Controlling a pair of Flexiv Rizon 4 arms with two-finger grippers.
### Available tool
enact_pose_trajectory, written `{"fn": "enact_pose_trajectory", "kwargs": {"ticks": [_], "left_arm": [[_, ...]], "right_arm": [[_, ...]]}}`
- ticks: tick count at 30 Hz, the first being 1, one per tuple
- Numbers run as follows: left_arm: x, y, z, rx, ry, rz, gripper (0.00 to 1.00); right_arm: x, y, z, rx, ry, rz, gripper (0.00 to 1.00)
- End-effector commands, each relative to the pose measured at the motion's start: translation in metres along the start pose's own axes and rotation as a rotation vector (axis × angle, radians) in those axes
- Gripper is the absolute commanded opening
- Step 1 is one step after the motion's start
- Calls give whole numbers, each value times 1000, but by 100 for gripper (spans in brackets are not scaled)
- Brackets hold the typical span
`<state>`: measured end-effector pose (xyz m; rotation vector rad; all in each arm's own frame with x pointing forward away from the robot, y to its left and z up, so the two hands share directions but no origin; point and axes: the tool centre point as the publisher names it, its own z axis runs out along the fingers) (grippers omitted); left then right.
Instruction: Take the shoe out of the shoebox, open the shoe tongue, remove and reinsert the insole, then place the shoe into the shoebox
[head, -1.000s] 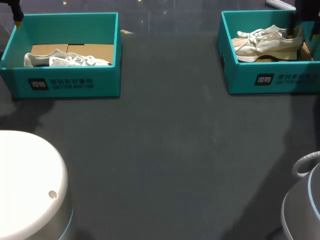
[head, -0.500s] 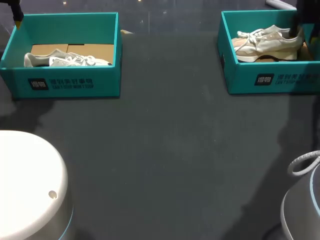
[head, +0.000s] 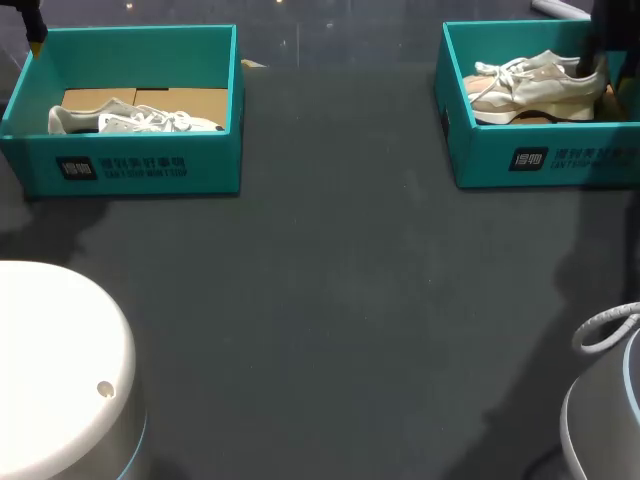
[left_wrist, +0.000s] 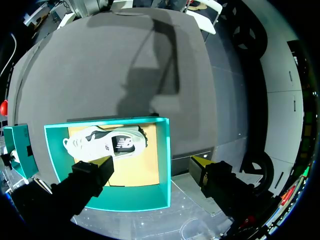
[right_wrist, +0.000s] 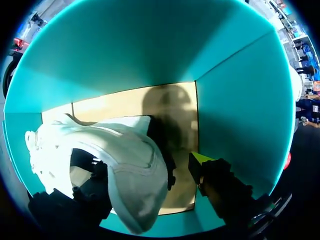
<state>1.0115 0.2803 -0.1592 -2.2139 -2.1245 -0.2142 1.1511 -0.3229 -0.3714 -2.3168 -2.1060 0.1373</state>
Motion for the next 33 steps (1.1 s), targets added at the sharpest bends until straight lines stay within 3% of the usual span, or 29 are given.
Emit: {"fn": "enact_pose_trajectory", "kwargs": {"ticks": [1,11,19,27,28,29,33], "left_arm": [[1,0,0,0,1,2,100],[1,0,0,0,1,2,100],[1,0,0,0,1,2,100],[1,0,0,0,1,2,100],[1,0,0,0,1,2,100],[1,0,0,0,1,2,100],[1,0,0,0,1,2,100]], "right_arm": [[0,-3,-3,-14,0,-5,71],[2,-8,-2,-25,7,-21,72],[4,-12,-2,-31,4,-33,61],[7,-16,-1,-29,-3,-35,36],[7,-17,-1,-29,-7,-33,23],[8,-17,-1,-30,-12,-32,0],[10,-19,-2,-34,-18,-28,0]]}}
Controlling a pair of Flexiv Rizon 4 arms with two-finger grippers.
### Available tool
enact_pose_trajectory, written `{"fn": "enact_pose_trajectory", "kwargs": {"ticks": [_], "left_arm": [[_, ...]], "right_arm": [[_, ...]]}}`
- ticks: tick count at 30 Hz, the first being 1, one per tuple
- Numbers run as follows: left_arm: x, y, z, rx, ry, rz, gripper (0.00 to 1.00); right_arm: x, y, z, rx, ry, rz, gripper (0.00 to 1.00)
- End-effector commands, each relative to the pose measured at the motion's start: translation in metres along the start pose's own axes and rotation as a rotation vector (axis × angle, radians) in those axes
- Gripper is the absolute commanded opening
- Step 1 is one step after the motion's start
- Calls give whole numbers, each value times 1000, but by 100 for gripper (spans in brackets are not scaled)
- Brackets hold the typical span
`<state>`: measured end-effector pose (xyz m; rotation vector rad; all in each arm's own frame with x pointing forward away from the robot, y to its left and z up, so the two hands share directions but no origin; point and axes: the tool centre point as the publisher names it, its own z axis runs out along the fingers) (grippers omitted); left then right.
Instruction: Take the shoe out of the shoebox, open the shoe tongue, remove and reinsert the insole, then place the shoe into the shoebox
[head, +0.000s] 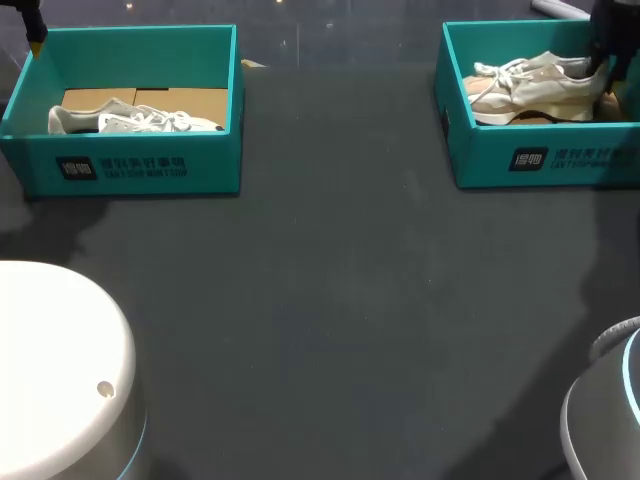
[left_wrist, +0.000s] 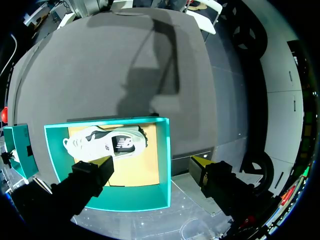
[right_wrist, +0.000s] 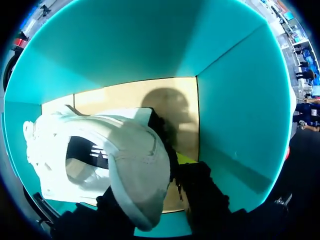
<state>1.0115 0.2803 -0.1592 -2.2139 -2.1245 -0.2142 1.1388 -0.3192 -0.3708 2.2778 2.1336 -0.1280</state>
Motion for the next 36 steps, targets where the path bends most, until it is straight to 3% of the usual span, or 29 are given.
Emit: {"fn": "enact_pose_trajectory", "kwargs": {"ticks": [1,25,36], "left_arm": [[1,0,0,0,1,2,100],[1,0,0,0,1,2,100],[1,0,0,0,1,2,100]], "right_arm": [[8,-6,-3,-11,-4,1,0],[-2,0,-27,-65,-50,78,0],[-18,9,-50,-97,-77,114,0]]}}
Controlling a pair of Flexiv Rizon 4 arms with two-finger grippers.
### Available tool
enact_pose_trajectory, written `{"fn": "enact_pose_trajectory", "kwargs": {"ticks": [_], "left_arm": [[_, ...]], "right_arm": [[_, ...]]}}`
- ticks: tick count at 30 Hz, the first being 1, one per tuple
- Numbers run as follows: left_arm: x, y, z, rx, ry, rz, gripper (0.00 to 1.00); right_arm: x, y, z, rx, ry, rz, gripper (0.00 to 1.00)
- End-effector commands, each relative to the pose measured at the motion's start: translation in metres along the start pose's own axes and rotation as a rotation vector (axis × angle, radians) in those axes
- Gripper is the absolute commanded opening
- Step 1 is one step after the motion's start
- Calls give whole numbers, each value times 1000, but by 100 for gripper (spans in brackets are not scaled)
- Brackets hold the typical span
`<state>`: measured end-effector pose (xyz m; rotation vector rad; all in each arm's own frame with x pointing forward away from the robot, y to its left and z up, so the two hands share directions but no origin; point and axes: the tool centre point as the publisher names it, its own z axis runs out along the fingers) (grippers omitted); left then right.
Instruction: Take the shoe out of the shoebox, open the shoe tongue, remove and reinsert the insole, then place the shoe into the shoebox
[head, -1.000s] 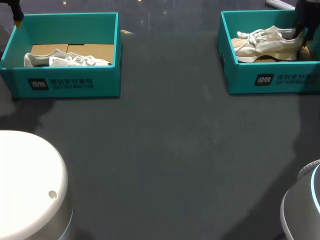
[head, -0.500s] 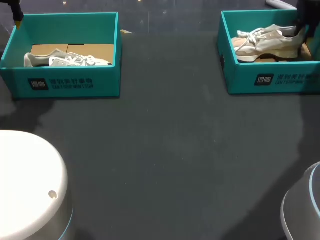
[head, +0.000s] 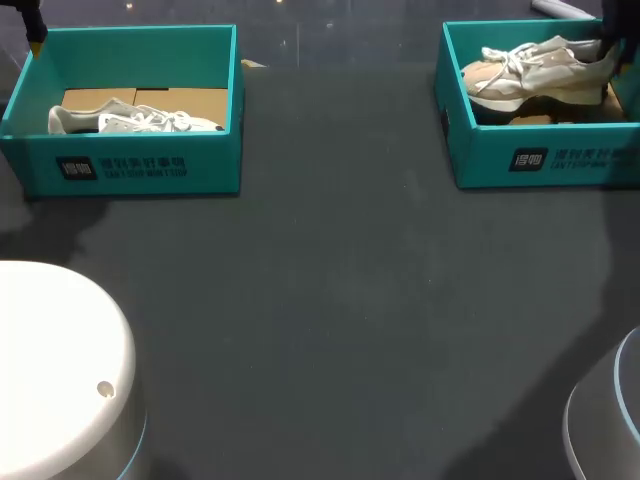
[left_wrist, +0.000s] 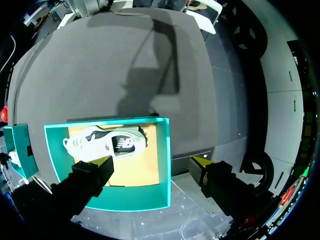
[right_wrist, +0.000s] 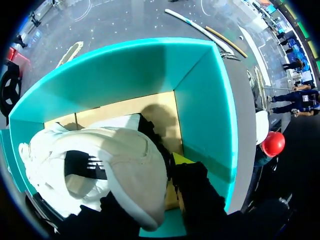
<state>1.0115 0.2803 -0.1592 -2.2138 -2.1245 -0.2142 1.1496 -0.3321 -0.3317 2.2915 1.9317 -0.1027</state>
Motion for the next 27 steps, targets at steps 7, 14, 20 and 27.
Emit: {"fn": "enact_pose_trajectory", "kwargs": {"ticks": [7,14,20,27], "left_arm": [[1,0,0,0,1,2,100],[1,0,0,0,1,2,100],[1,0,0,0,1,2,100],[1,0,0,0,1,2,100]], "right_arm": [[-6,4,-28,0,-21,20,0],[-7,4,-43,9,-19,29,0],[-6,4,-61,1,-24,18,0],[-7,2,-88,-17,-21,21,0]]}}
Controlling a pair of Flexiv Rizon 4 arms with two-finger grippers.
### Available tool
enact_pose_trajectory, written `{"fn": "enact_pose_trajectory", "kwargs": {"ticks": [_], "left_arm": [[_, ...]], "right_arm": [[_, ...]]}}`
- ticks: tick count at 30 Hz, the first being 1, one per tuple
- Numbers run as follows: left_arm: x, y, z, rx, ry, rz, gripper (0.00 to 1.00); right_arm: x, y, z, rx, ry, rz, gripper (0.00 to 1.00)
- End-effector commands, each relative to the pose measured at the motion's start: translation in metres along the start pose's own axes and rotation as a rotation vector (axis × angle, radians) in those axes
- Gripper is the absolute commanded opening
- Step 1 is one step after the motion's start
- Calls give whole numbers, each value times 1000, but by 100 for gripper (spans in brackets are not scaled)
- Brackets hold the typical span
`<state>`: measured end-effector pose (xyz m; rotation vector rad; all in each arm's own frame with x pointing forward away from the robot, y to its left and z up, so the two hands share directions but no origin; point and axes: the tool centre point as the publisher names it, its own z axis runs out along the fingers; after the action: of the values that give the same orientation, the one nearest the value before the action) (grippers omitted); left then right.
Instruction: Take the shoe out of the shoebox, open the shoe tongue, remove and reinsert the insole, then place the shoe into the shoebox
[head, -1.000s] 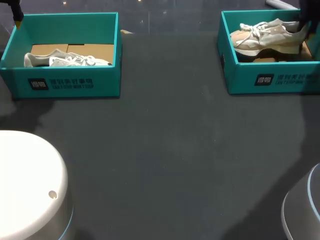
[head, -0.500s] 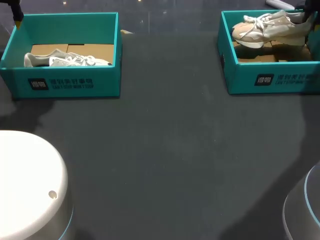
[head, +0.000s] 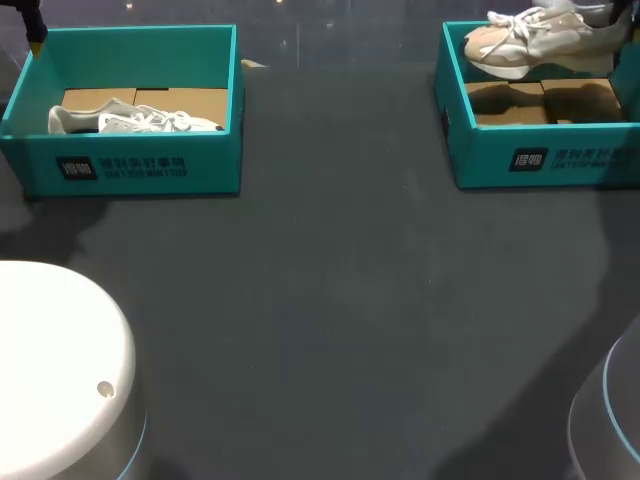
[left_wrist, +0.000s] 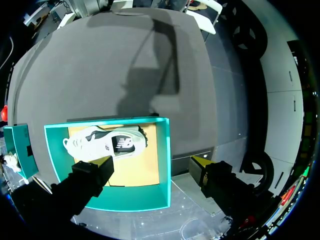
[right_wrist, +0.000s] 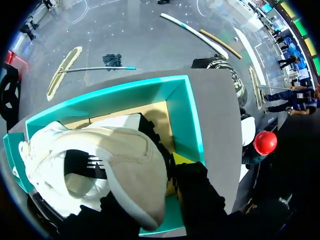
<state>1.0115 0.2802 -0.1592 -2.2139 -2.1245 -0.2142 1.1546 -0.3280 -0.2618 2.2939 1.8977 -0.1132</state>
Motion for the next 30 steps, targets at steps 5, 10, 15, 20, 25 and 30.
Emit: {"fn": "enact_pose_trajectory", "kwargs": {"ticks": [5,10,15,20,25,30], "left_arm": [[1,0,0,0,1,2,100],[1,0,0,0,1,2,100],[1,0,0,0,1,2,100],[1,0,0,0,1,2,100],[1,0,0,0,1,2,100],[1,0,0,0,1,2,100]], "right_arm": [[-4,-7,-34,-19,-12,12,0],[-4,-9,-51,-26,-26,17,0],[-1,-17,-69,-32,-23,13,0],[2,-25,-87,-45,0,-8,0],[2,-32,-108,-65,3,4,0],[4,-45,-130,-90,-22,21,0]]}}
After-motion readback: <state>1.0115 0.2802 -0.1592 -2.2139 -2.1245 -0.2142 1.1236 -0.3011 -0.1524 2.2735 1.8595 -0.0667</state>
